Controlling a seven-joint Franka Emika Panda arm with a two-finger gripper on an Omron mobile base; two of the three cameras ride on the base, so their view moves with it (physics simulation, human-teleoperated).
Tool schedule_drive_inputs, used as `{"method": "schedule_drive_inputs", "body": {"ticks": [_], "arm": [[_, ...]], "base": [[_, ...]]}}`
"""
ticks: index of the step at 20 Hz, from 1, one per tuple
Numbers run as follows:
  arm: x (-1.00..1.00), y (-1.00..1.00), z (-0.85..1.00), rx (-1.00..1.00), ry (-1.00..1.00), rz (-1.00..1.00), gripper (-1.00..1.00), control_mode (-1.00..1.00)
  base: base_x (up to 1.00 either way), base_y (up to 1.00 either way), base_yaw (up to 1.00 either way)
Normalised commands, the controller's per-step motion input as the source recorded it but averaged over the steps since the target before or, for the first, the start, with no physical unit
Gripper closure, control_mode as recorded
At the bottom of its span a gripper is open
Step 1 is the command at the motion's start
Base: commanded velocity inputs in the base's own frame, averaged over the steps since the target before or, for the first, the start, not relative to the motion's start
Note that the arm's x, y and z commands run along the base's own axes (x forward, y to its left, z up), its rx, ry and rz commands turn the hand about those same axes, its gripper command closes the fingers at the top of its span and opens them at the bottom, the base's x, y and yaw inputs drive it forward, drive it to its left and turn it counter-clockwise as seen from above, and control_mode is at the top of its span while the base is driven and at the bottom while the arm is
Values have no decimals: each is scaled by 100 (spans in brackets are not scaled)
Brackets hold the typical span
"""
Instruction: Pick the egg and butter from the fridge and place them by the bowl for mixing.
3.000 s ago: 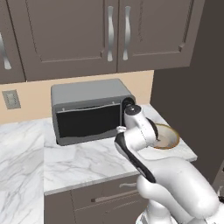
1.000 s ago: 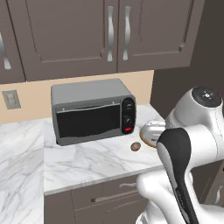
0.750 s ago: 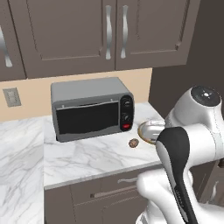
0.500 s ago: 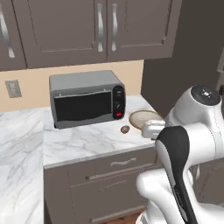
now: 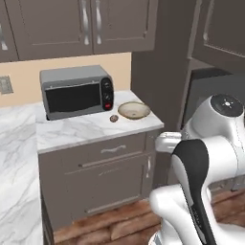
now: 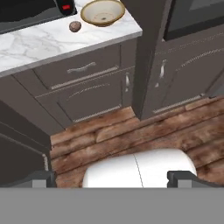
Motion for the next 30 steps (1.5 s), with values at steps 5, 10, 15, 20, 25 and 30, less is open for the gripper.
{"method": "schedule_drive_inputs", "body": {"ticks": [5,10,15,20,25,30], "arm": [[0,0,0,0,0,0,-100,100],[0,0,0,0,0,0,-100,100],[0,0,0,0,0,0,-100,100],[0,0,0,0,0,0,-100,100],[0,0,0,0,0,0,-100,100],[0,0,0,0,0,0,-100,100]], "base": [[-5,12,-94],[0,9,-99],[0,8,-100],[0,9,-99],[19,3,-73],[72,-5,-21]]}}
